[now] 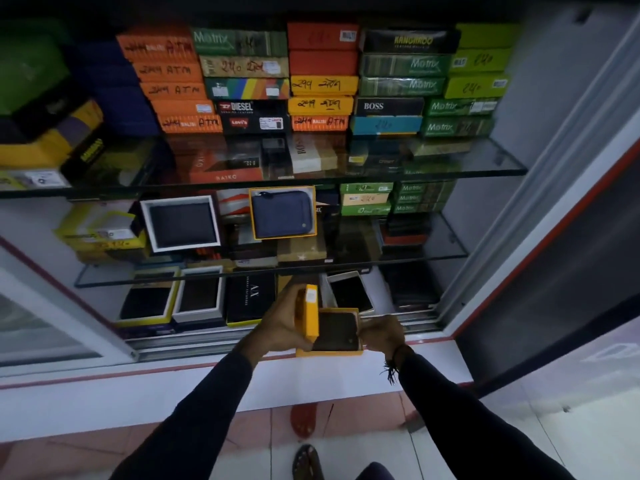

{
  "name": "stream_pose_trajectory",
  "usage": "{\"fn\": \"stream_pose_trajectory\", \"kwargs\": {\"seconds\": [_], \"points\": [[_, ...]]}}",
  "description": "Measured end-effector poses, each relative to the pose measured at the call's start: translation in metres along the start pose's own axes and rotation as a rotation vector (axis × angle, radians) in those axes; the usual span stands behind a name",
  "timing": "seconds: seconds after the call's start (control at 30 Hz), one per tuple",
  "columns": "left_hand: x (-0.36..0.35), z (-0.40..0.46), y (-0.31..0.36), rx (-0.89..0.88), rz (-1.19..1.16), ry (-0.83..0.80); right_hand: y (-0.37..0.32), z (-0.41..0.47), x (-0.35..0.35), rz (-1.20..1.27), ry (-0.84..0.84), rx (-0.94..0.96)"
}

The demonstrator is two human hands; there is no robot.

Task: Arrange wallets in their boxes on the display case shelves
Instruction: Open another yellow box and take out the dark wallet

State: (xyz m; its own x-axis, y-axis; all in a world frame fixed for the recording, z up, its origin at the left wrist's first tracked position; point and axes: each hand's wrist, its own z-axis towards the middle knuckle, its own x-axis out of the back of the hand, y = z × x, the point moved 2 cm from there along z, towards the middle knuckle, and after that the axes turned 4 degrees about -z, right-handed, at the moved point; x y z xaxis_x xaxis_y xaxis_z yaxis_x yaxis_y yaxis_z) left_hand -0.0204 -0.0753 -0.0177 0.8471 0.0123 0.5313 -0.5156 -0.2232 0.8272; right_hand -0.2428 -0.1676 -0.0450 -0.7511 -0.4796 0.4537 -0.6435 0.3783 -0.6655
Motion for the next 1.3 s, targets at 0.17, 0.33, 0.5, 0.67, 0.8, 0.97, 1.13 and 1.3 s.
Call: {"fn": "stream_pose_trajectory", "kwargs": {"seconds": [0.17,0.33,0.5,0.67,0.8,0.97,1.13,1.3], "points": [[0.032,-0.035,-0.044,0.239,-0.296,0.002,-0.002,-0.001,-0.009,-0.009,0.189,0.072],[0.040,-0.049,-0.057,0.295,-0.069,0.163,-0.028,-0.010,-0.037,-0.136,0.041,0.142],[0.043,-0.058,-0.069,0.527,0.524,0.084,-0.041,-0.012,-0.059,-0.059,0.064,0.153],[0.032,-0.052,-0.069,0.434,0.707,-0.064,-0.050,-0.009,-0.061,-0.179,-0.049,0.146],[0.019,-0.040,-0.051,0.403,0.566,-0.115,-0.053,-0.015,-0.074,-0.339,-0.005,0.289],[0.023,-0.033,-0.049,0.363,0.136,-0.020,-0.050,-0.020,-0.081,-0.520,0.125,0.472],[0.020,-0.033,-0.053,0.360,-0.070,0.034,-0.048,-0.018,-0.093,-0.476,0.024,0.321],[0.019,-0.037,-0.061,0.317,-0.084,0.060,-0.052,-0.014,-0.094,-0.081,0.093,0.208]]}}
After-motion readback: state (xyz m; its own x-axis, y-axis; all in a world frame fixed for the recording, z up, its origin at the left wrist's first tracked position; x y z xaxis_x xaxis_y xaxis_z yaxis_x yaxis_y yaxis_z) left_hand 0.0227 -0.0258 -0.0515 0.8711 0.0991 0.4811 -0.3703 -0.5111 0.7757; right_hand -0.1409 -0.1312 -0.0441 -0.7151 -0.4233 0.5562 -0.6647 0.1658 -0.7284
